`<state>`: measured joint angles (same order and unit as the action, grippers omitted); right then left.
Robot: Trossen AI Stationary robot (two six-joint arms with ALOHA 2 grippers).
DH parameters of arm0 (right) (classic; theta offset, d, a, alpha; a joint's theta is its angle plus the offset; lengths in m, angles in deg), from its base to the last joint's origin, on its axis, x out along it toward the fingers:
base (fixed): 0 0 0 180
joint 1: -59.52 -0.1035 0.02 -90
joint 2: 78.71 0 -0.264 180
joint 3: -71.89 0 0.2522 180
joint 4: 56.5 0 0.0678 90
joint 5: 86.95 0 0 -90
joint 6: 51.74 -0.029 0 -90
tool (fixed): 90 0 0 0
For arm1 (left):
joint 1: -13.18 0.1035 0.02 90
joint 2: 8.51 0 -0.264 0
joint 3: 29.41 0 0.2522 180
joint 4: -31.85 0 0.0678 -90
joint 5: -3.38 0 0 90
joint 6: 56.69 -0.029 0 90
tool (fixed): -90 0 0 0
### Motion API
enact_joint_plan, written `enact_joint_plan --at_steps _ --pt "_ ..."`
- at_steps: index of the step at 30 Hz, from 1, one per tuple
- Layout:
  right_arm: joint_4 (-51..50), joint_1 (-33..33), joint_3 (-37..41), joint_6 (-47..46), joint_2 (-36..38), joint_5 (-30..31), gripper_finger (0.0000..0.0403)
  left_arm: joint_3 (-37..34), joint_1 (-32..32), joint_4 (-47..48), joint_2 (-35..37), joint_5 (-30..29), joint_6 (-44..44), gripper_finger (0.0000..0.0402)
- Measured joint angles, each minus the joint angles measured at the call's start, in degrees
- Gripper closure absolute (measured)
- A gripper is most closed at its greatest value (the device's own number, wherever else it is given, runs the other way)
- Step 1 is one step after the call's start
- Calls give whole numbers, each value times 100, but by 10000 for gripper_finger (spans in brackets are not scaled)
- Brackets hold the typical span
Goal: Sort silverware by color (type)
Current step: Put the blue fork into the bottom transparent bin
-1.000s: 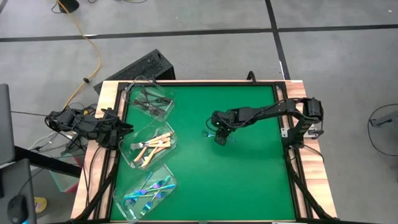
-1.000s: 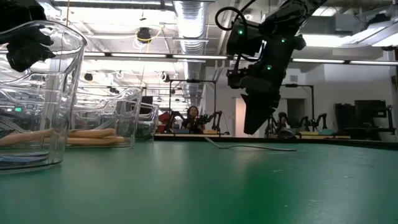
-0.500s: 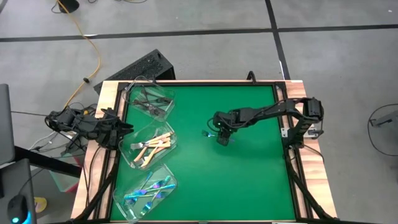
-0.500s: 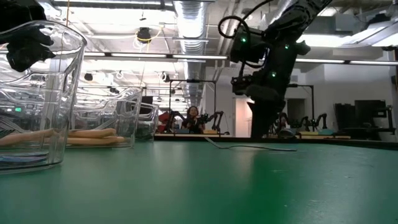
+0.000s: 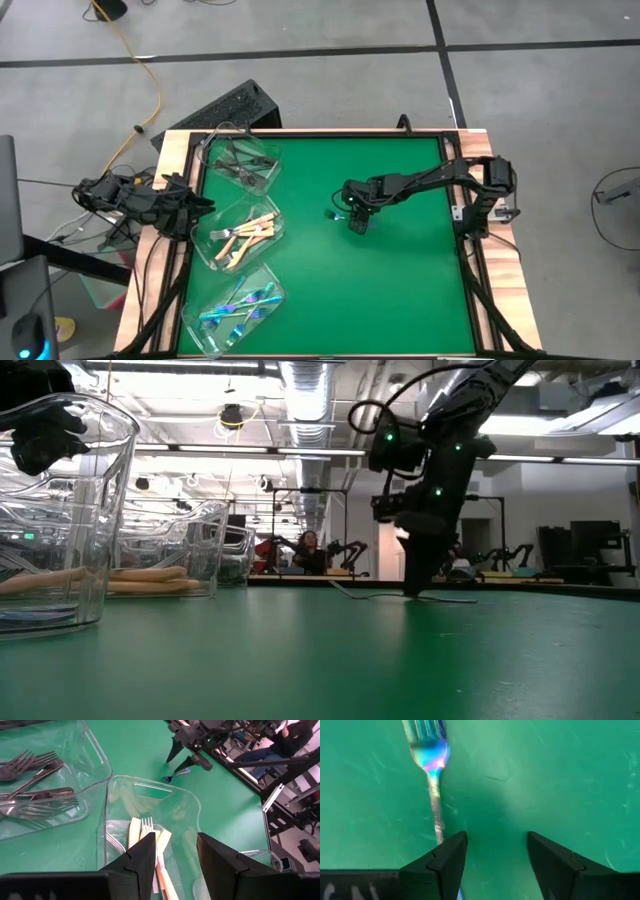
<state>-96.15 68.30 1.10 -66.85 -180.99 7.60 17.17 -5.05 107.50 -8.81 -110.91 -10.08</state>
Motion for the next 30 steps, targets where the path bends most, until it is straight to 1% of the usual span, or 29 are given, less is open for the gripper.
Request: enact_joint_plan --at_steps 4,12,24,27,30 --pt "-72 -33 -113 2 -166 3 170 -2 1 0 0 -6 1 274" --pt "-233 2 -237 -88 -184 -17 171 -2 2 1 2 -13 17 274" --pt "-207 32 -230 -128 -160 -166 205 -2 1 2 2 -13 13 274" --pt "-144 46 -238 -70 -83 -273 204 -2 2 2 2 -13 7 274" --pt "-80 87 -442 10 -43 -434 200 -2 2 2 2 -13 3 274"
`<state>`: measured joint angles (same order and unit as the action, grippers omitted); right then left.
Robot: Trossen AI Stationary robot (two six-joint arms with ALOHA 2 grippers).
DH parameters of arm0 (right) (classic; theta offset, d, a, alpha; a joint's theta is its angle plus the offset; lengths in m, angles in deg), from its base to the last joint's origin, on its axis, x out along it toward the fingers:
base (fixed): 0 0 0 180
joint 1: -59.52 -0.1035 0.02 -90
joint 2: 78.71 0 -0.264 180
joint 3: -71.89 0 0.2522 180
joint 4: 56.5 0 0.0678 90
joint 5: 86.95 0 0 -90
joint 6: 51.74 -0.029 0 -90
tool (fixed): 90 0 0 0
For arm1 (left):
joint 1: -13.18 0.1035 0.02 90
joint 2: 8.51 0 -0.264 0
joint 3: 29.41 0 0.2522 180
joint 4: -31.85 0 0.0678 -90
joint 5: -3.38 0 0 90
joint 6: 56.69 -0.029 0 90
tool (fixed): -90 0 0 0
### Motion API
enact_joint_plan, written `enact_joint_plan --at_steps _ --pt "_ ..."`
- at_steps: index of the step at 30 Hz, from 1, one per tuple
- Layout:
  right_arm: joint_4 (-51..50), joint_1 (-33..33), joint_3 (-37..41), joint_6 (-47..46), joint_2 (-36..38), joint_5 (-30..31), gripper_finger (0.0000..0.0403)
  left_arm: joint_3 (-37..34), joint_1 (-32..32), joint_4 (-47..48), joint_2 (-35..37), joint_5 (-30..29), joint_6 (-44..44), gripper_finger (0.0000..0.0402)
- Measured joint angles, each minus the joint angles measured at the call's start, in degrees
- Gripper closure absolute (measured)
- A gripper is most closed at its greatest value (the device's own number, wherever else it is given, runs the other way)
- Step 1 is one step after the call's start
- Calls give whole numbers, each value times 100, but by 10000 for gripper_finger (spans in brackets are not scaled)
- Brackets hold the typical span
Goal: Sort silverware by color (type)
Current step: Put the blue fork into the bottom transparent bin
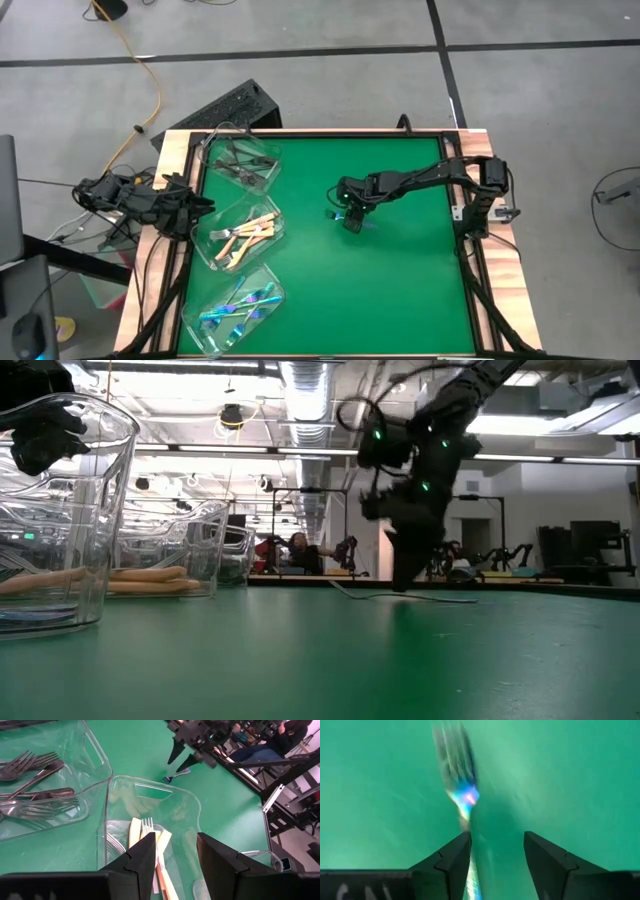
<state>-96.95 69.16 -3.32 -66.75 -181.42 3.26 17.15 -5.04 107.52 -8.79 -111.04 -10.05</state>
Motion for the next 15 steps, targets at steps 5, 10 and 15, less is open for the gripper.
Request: enact_joint_plan --at_steps 5,10,15 --pt "48 -118 -374 423 -67 -233 196 0 -2 0 0 2 -3 274" --pt "-1 -308 -457 520 -362 -101 198 0 0 0 0 0 -1 274" --pt "-242 -303 -499 471 -664 -6 197 0 -1 0 0 2 -5 274"
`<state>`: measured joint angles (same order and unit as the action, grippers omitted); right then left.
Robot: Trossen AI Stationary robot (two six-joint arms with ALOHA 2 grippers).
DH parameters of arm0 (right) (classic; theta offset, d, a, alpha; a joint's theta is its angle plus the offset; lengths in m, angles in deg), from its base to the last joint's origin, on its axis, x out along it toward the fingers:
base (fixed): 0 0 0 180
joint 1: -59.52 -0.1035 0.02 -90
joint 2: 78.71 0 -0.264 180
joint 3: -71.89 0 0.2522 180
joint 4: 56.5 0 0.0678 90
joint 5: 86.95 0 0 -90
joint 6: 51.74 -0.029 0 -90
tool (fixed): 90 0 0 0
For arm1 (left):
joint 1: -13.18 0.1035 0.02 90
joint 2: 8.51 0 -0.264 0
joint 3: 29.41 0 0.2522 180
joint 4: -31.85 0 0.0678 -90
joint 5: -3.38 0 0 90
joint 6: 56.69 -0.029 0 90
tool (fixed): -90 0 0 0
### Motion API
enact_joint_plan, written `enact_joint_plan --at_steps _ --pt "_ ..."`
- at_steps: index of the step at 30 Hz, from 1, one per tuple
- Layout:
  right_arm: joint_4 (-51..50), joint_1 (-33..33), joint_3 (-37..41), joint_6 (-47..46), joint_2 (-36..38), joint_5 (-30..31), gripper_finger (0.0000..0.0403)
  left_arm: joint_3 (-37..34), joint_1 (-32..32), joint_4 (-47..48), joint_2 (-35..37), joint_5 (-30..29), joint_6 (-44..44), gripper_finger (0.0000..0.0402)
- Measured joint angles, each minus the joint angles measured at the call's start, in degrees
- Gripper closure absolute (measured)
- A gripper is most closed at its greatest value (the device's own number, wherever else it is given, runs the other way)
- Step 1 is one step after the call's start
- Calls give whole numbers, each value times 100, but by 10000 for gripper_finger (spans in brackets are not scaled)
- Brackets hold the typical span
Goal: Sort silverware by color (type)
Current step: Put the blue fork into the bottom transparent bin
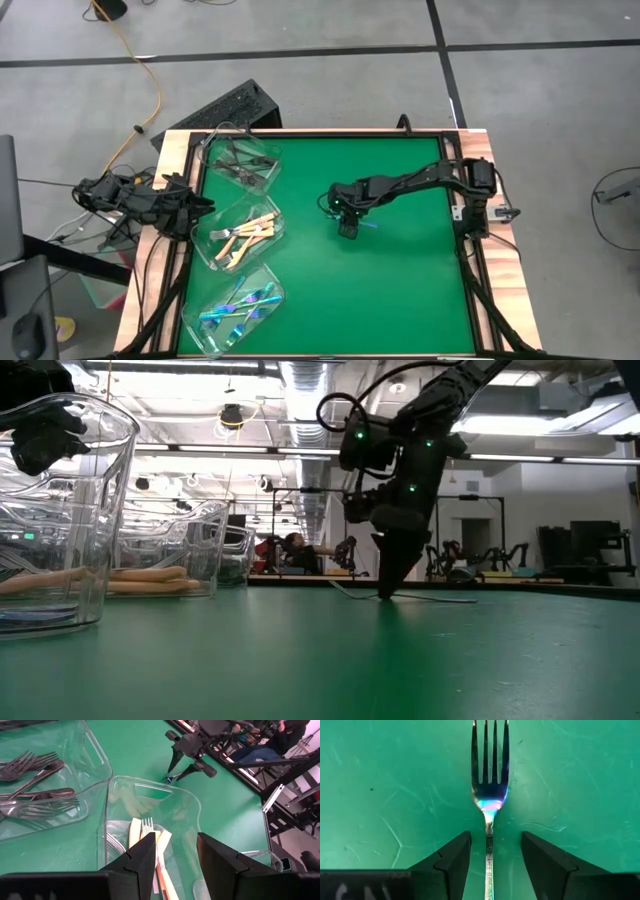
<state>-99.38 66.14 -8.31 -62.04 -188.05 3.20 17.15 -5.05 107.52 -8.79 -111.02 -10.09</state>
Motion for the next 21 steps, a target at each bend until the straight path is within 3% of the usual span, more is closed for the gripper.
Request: enact_joint_plan --at_steps 7,21 --pt "-200 -1 -8 -158 -167 42 212 0 1 -1 0 -1 6 274" --pt "-450 23 -27 -329 -175 66 351 0 1 -1 0 -2 11 274"
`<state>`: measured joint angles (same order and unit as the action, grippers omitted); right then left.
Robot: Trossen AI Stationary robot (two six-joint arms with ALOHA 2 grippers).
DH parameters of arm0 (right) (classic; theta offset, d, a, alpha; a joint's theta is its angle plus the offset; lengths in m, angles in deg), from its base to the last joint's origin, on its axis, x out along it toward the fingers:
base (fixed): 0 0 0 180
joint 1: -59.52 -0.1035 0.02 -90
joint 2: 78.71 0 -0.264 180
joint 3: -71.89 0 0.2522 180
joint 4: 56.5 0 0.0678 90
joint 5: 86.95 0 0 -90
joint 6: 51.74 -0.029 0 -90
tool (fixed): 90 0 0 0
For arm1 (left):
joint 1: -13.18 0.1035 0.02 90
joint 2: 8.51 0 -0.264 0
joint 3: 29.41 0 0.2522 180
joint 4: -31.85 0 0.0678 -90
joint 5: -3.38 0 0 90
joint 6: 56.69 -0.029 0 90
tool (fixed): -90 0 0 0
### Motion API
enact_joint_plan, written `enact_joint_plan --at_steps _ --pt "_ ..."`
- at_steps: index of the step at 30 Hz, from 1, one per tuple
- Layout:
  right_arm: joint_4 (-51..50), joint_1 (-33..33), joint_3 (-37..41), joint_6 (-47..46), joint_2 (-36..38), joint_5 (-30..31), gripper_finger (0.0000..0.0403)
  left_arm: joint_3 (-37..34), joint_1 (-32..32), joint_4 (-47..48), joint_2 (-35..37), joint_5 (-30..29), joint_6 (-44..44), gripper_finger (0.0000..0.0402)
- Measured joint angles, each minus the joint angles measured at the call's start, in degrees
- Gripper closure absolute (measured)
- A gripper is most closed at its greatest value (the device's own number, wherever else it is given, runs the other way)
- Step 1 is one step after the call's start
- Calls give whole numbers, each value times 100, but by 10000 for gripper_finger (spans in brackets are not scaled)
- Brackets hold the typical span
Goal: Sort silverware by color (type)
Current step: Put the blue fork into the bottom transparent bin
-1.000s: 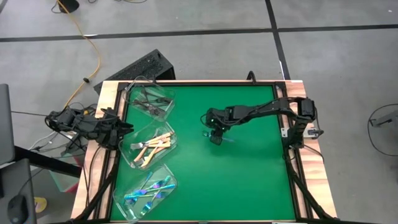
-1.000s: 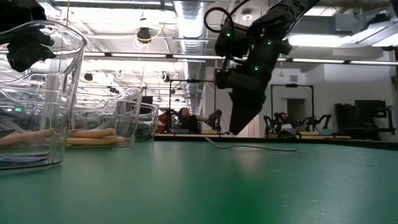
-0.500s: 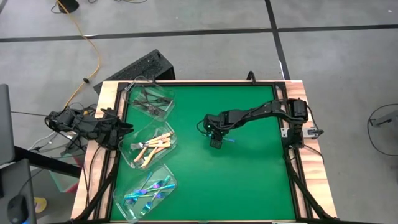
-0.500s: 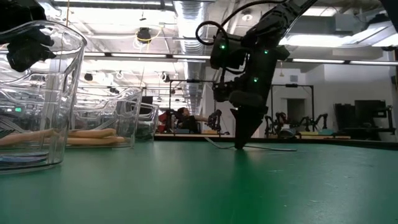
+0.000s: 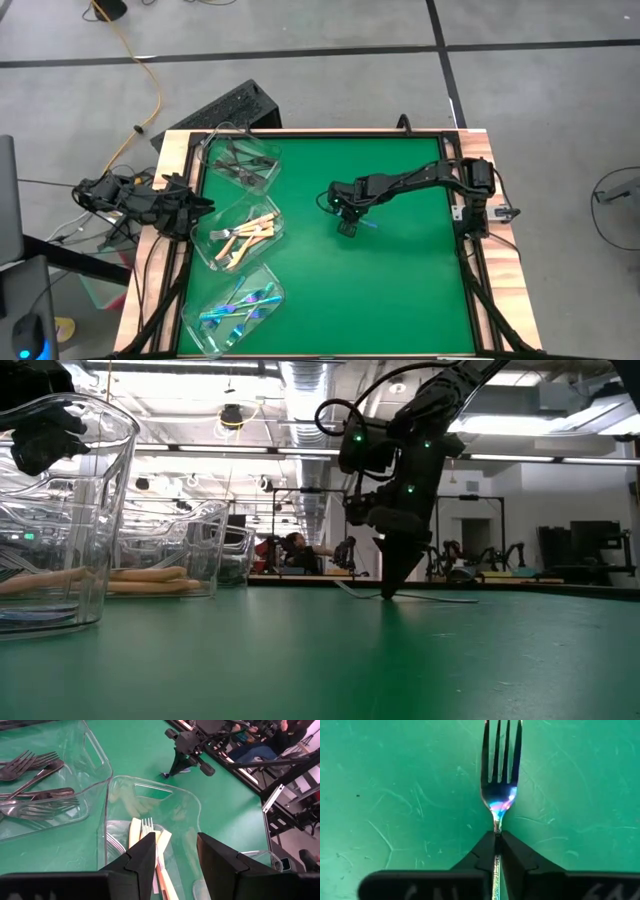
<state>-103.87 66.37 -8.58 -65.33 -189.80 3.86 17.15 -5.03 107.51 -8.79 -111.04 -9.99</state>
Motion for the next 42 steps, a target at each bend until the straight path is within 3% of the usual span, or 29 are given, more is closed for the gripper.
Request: enact_joint_plan --at_steps 6,29,42 --pt "-17 -24 -65 -125 -1 -22 394 0 -2 1 0 -2 1 274" --pt "942 -63 -1231 -59 -59 151 398 0 -2 0 0 -19 -3 274" --pt "2042 -440 -1868 -895 -42 468 399 0 -2 1 0 -24 -7 274"
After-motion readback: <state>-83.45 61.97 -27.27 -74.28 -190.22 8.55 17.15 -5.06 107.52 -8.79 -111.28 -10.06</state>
